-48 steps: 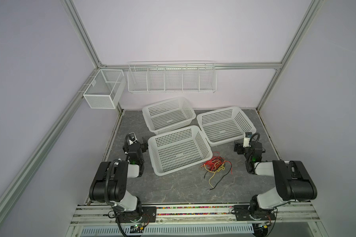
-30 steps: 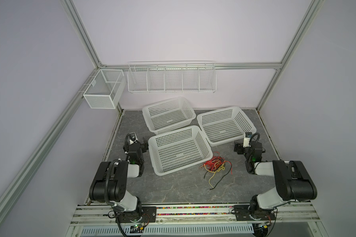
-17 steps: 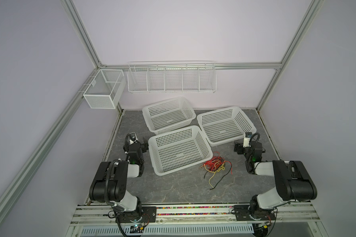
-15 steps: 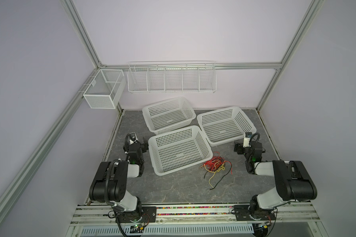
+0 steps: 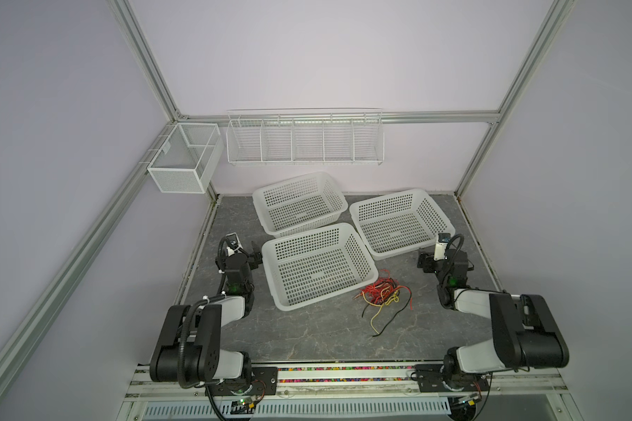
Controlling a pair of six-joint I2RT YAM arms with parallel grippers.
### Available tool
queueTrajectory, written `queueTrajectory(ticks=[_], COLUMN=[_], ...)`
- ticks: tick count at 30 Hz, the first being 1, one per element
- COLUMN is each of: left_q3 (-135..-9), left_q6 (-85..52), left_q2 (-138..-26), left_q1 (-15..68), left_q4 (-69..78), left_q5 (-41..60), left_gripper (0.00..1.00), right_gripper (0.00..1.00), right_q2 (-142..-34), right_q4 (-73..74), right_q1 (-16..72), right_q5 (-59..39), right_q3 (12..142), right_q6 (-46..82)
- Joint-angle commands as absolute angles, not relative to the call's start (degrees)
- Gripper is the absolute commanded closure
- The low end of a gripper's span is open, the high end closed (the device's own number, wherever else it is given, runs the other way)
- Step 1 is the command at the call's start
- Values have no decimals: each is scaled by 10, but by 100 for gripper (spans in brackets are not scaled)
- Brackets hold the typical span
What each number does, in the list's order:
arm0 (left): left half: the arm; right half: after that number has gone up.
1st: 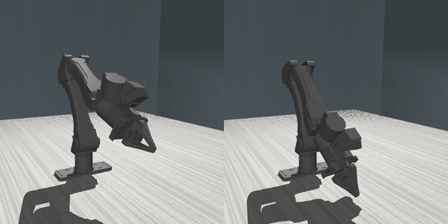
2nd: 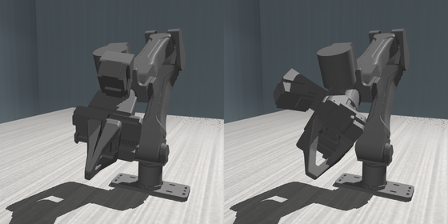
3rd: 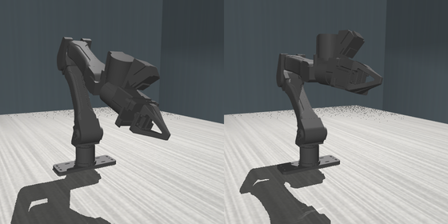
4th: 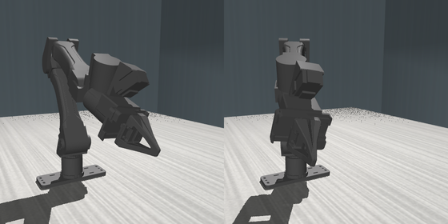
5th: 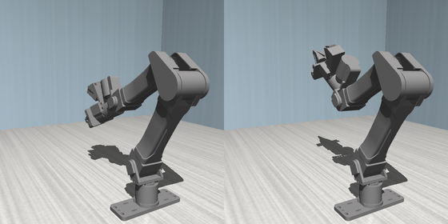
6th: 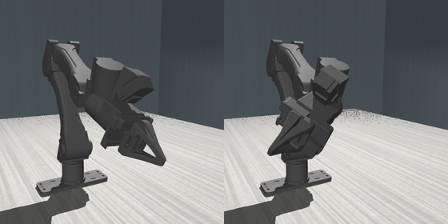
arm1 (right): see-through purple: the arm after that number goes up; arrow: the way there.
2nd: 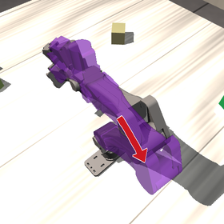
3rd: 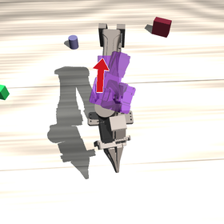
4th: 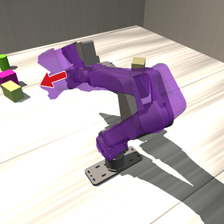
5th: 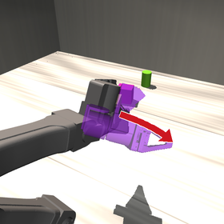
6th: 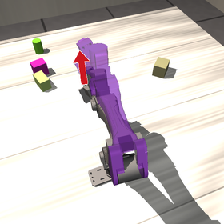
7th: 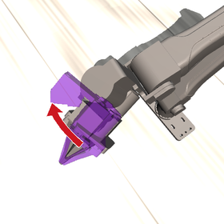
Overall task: Untangle the cables
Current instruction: 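Move the right gripper down onto the wire tangle while the left arm reaches toward it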
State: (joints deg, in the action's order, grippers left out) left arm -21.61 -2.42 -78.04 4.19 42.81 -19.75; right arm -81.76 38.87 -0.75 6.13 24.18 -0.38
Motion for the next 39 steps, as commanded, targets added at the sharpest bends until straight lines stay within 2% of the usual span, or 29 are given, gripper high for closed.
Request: queueTrajectory(ticks=[1,4,11,16,21,30,34,39], left_q3=[-279,-299,-296,-310,-330,-356,-375,-381], left_q6=[-45,-67,-74,-75,-96,-157,-159,-157], left_q2=[-730,-700,-700,-656,-595,-506,-496,-502], left_q1=[47,49,50,72,124,199,261,371], left_q4=[271,200,183,144,82,-40,-97,-99], left_q5=[-220,-232,-235,-231,-218,-173,-172,-156], left_gripper=[1,1,1,1,1,1,1,1], right_gripper=[12,12,12,12,12,12,12,12], right_q2=[-782,-769,-714,-635,-573,-481,-451,-452], right_q4=[249,173,119,46,-64,-185,-217,-253], right_q1=[-4,-3,6,26,55,149,182,209], right_q5=[82,79,78,78,77,-46,-55,-44], right_q3=[293,318,327,339,366,385,381,389], right_q6=[11,29,54,61,97,147,167,187])
